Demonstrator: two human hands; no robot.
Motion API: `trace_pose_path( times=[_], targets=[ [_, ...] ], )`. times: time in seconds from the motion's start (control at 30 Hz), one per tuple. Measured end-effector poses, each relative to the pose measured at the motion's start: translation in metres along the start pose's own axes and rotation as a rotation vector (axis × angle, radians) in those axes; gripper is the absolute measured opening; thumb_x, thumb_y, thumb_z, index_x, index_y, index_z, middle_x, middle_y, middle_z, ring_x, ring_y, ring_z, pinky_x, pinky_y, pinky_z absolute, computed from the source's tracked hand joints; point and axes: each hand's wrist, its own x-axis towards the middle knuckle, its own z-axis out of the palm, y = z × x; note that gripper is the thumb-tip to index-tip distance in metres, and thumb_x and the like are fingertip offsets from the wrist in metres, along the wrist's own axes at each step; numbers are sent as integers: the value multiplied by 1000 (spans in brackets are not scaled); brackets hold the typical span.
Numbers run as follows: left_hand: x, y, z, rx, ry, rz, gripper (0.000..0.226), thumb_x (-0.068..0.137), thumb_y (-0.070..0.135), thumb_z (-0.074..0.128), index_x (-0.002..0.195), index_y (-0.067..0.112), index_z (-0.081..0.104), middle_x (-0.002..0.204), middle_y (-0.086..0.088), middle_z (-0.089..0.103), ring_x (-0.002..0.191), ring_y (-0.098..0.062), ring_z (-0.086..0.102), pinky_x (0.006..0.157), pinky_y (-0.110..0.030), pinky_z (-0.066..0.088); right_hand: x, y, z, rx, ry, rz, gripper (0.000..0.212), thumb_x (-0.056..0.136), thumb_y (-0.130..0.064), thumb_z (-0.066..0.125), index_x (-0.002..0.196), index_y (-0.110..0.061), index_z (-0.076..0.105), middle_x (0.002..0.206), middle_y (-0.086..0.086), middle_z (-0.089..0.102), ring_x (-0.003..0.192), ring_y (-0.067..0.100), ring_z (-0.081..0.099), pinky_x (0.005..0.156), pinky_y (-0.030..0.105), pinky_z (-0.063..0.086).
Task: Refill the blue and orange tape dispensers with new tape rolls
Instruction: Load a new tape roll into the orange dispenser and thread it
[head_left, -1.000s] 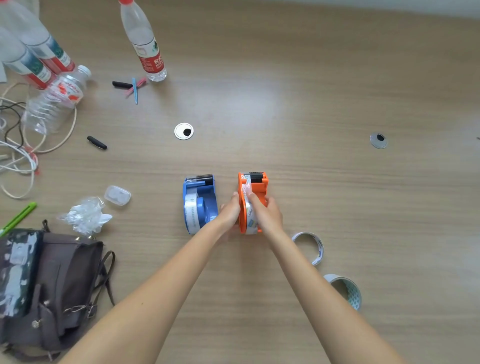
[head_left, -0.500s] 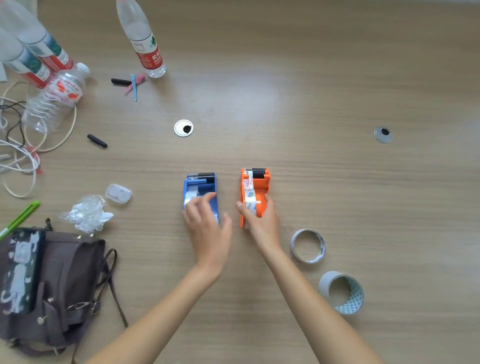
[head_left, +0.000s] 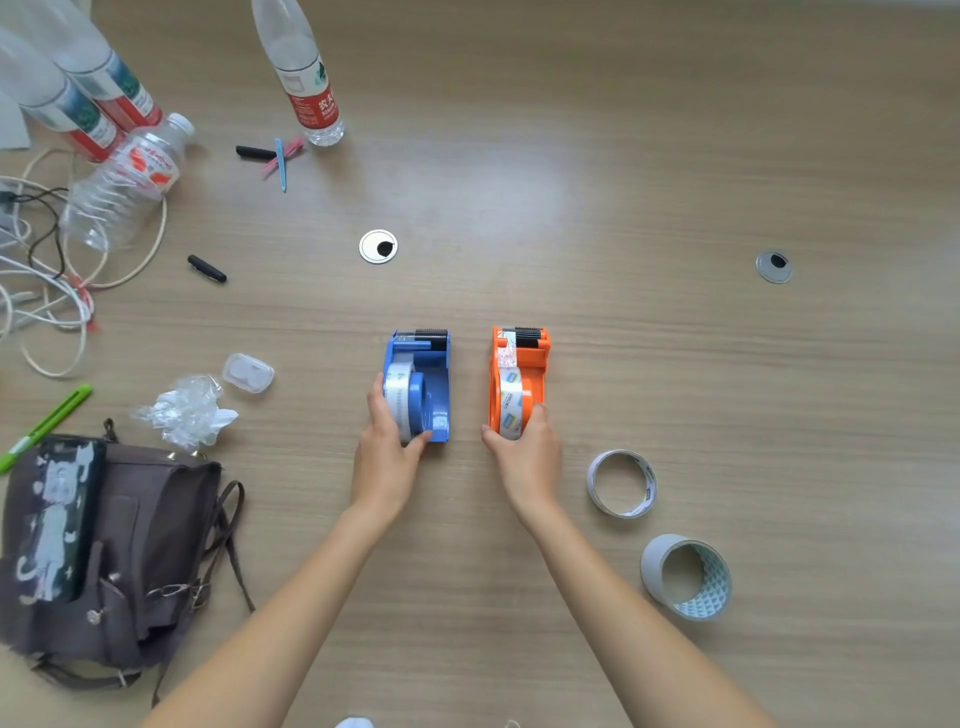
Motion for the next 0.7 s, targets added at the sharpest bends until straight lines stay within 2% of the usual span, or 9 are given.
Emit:
trace_pose_path(
  times=[0.13,0.23,0.57,0.7],
  targets=[
    [12,13,6,8,11,-6,78,85,10,64,146,20,16,127,-13,59,108,-37,58,84,-37,46,5,-1,-2,-3,39,-9,39,71,-34,72,96,-8,56,100,11,66,97,31,60,81,41,50],
    [23,20,9,12,3,-3,79,85,10,63,147,22,15,127,-14,59,107,-37,58,87,-40,48,14,-2,-6,3,51,-26,36,70,-32,72,93,-9,57,95,11,66,93,32,60,79,42,50],
    [31,23,10,32,-12,3,80,83,10,63,147,21,16,124,-12,60,104,-37,58,84,-38,48,23,-4,-11,6,34,-38,43,70,-34,75,97,-7,56,99,12,65,96,30,60,82,42,50],
    [28,22,11,54,-23,2,82,82,12,64,147,22,15,127,-13,59,106,-37,58,85,-40,49,23,-5,-13,16,30,-63,51,71,-32,76,108,-4,55,115,12,59,108,28,56,90,39,47]
  ],
)
